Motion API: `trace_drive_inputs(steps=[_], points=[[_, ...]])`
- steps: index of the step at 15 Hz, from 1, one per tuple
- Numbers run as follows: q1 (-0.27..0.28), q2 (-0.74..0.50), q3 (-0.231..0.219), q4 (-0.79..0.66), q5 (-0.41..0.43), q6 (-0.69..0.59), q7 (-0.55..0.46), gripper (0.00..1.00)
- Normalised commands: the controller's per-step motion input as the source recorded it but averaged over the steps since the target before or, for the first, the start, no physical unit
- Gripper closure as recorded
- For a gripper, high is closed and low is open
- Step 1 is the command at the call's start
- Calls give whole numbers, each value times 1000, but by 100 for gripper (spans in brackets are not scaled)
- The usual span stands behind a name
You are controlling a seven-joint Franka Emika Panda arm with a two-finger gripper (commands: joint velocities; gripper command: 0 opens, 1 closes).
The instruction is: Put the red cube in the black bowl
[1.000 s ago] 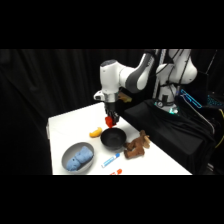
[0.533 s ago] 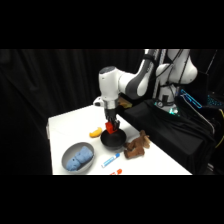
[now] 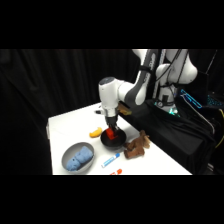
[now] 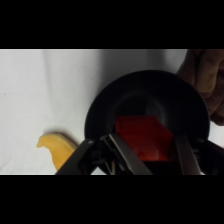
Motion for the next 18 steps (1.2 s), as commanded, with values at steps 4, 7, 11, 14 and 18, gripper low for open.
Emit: trace_drive_inputs(steps=[4, 7, 11, 14, 18], points=[[71, 70, 25, 64, 65, 39, 31, 0], [58, -80, 10, 29, 25, -65, 10, 0], [51, -282, -12, -6, -26, -241, 14, 0], [37, -363, -9, 35, -28, -411, 22, 0], [-13, -297, 20, 143, 69, -491, -52, 0]])
